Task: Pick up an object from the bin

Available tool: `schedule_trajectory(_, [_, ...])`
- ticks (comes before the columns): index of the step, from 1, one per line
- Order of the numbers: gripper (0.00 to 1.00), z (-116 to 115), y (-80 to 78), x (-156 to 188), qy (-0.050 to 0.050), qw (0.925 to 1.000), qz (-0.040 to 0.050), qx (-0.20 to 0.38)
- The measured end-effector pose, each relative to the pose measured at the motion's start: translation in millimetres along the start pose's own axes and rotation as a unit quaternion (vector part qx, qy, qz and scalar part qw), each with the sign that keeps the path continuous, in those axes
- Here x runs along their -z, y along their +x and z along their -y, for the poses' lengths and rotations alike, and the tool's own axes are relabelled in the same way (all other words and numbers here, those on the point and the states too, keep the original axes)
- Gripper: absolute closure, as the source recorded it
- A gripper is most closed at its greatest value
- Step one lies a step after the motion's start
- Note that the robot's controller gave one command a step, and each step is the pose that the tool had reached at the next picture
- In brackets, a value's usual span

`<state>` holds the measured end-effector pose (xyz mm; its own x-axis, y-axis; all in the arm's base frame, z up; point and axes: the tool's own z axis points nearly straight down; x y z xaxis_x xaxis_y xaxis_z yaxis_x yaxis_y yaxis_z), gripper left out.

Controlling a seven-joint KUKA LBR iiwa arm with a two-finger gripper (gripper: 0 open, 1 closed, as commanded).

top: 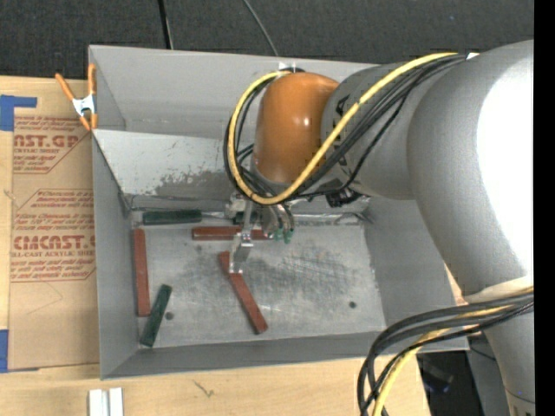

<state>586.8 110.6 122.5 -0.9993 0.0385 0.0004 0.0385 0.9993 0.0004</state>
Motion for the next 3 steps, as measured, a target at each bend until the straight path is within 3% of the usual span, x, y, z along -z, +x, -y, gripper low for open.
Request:
schedule_trajectory(1, [1.00, -15.2, -3.8, -45.3, -0.002, 0.9975, 0.0081, 0.069])
schedule_trajectory(2, [1.00, -15.2, -3.8, -45.3, -0.002, 0.9975, 0.0081, 0.070])
schedule_trajectory(3, [1.00, -26.2, 5.4, 127.1, -0.001, 0.9992, 0.0040, 0.040])
